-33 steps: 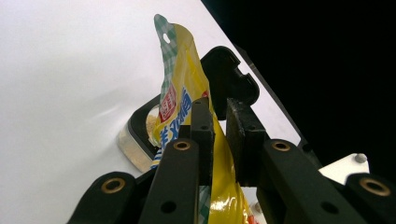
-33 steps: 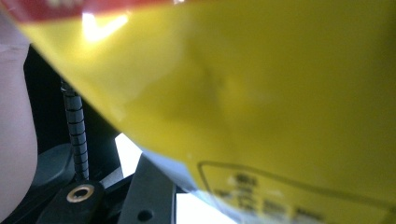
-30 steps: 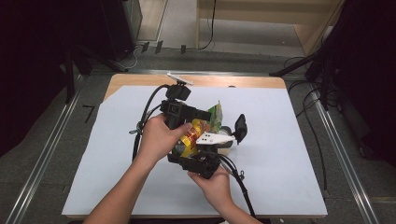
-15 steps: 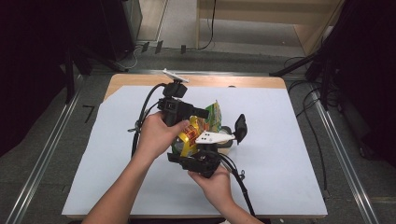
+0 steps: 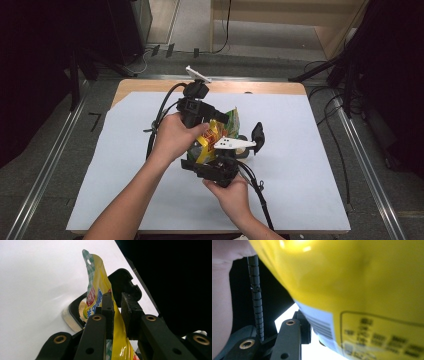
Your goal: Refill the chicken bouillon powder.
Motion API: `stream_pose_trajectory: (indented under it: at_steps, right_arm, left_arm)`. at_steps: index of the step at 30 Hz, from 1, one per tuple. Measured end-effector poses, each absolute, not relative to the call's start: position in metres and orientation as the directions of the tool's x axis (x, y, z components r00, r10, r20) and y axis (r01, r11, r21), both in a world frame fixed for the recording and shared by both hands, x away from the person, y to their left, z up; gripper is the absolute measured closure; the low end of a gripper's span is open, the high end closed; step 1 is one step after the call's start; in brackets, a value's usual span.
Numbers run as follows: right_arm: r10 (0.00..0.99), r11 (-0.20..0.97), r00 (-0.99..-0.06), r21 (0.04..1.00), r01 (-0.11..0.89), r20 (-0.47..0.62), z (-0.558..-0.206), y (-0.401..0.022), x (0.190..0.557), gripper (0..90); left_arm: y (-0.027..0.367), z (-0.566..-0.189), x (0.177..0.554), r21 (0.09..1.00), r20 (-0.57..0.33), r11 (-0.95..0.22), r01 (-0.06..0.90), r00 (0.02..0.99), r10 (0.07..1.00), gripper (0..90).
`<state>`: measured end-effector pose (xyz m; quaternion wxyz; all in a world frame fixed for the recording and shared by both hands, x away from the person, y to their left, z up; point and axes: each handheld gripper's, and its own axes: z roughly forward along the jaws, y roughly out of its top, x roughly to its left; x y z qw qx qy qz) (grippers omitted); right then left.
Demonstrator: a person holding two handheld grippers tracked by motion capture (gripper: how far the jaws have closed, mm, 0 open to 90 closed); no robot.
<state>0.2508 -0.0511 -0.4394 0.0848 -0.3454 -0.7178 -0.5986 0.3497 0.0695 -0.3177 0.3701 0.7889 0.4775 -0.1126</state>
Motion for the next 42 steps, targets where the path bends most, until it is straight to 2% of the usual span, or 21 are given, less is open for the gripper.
stream_pose_trajectory:
  at_steps: [9,42]
  right_arm:
    - [0.389,0.053,-0.751,0.801,0.597,0.534,-0.4385,-0.0524,0.2517,69.7]
    - [0.376,0.093,-0.761,0.796,0.598,0.528,-0.4388,-0.0494,0.2552,69.9]
  left_arm:
    - [0.0685,-0.3153,0.3456,0.491,-0.519,-0.274,0.827,0.531,0.67,81.4]
    - [0.0755,-0.318,0.3438,0.509,-0.512,-0.258,0.821,0.53,0.677,81.2]
